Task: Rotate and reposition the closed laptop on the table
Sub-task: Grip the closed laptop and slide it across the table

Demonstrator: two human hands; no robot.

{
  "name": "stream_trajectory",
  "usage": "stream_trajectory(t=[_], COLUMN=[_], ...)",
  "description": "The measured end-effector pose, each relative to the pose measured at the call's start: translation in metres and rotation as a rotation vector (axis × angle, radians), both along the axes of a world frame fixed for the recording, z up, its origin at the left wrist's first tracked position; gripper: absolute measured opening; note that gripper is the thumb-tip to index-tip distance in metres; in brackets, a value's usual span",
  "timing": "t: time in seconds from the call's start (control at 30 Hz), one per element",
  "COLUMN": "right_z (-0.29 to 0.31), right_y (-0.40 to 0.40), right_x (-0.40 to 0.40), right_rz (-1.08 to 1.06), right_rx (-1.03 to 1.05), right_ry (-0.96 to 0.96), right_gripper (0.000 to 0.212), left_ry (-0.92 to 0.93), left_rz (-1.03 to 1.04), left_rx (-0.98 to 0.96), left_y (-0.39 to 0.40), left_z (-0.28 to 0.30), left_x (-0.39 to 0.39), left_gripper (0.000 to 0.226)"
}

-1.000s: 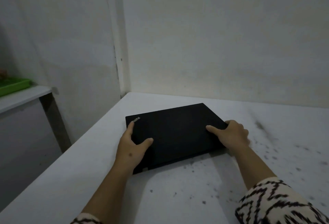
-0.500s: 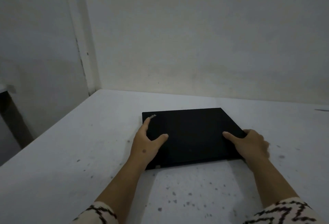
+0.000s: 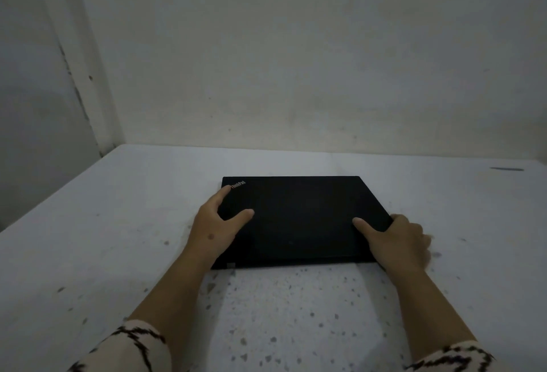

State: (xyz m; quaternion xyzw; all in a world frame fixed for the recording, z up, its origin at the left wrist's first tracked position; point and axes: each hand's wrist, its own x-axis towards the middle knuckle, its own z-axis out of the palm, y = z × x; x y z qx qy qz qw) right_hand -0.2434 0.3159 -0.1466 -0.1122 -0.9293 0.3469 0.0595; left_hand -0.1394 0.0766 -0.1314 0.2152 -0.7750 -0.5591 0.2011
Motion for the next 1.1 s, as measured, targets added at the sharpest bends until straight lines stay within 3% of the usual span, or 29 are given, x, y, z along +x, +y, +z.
stream_trajectory(t=[0.13, 0.33, 0.57, 0.8, 1.1], right_z=[0.003, 0.009, 0.017, 0.018, 0.017], right_y=[0.000, 0.000, 0.001, 0.000, -0.003], right_x=[0.002, 0.004, 0.005, 0.014, 0.035], right_rz=[0.011, 0.081, 0.061, 0.036, 0.072], right_rx=[0.025, 0.157, 0.238, 0.199, 0.187], right_ry=[-0.021, -0.094, -0.133, -0.115, -0.124], right_gripper=[0.072, 0.075, 0.084, 0.082, 0.073], left_ry=[-0.022, -0.147, -0.317, -0.283, -0.118], left_rz=[0.022, 0.068, -0.141, -0.167, -0.087], left_rx=[-0.049, -0.302, -0.390, -0.545, -0.368], left_y=[-0.001, 0.007, 0.018, 0.007, -0.020], left_z=[-0.004, -0.009, -0.021, -0.010, -0.011], left_x=[-0.003, 0.009, 0.037, 0.043, 0.042], left_gripper=[0.065, 0.064, 0.125, 0.106, 0.099])
